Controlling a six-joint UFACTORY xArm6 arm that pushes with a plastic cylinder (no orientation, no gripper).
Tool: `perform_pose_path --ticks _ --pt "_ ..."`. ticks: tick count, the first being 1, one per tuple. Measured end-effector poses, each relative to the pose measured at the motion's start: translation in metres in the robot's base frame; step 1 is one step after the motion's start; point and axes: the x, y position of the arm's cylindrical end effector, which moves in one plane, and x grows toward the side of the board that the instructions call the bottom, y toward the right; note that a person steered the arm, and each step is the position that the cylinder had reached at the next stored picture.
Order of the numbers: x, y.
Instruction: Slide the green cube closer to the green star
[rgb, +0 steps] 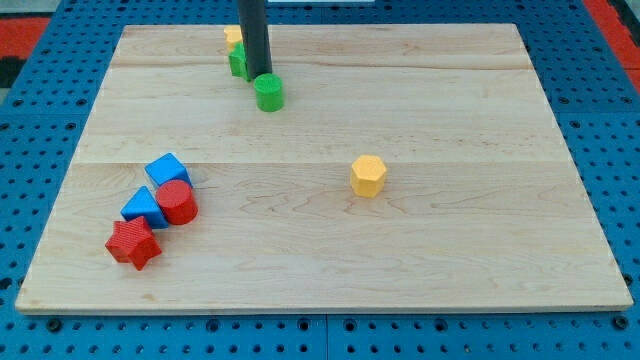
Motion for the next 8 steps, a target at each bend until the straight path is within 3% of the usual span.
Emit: perform_pose_path --ticks 2,3,4,6,7,8 --pt "0.049 0.082" --pt "0.07 0.072" --pt "0.056 0.02" --pt "0.024 -0.031" --pt "0.055 -0.013" --pt "0.062 -0.04"
